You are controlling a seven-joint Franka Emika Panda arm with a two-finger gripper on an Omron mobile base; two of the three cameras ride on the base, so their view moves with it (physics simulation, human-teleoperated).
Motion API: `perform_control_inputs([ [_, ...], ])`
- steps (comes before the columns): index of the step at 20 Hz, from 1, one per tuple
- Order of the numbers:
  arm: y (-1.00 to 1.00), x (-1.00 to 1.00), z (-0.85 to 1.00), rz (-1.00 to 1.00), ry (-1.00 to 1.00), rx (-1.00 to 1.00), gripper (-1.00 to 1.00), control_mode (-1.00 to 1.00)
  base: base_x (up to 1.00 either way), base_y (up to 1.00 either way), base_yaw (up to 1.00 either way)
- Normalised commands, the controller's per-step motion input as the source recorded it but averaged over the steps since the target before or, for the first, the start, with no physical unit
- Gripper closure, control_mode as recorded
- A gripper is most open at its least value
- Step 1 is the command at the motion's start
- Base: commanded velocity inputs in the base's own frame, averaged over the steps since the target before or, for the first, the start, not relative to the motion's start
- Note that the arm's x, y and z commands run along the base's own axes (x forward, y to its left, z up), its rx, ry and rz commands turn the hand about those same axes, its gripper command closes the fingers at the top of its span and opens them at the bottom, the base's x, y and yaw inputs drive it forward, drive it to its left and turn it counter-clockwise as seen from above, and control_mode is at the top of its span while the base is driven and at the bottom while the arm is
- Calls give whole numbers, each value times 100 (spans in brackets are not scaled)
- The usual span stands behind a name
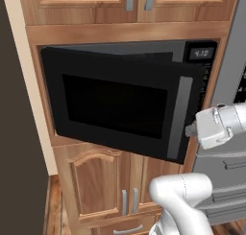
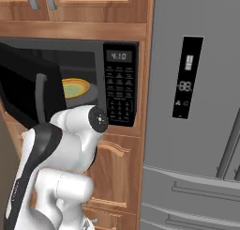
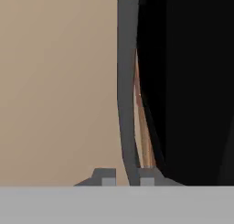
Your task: Pick the cheese from the counter and place it in the microwave. Then turn on the microwave.
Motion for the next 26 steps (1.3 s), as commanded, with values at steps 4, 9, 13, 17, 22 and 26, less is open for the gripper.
perform_control_inputs([
  [4,-26,-98,78,3,0,17,-100,-100,0,0,0],
  [9,-81,-67,82,-1,8,26,-100,-100,0,0,0],
  [13,-80,26,13,-12,38,27,-100,-100,0,0,0],
  [17,-57,97,-9,-3,53,35,-100,-100,0,0,0],
  [22,20,100,-61,3,44,15,-100,-100,0,0,0],
  [26,95,71,-68,6,25,0,-100,-100,0,0,0],
])
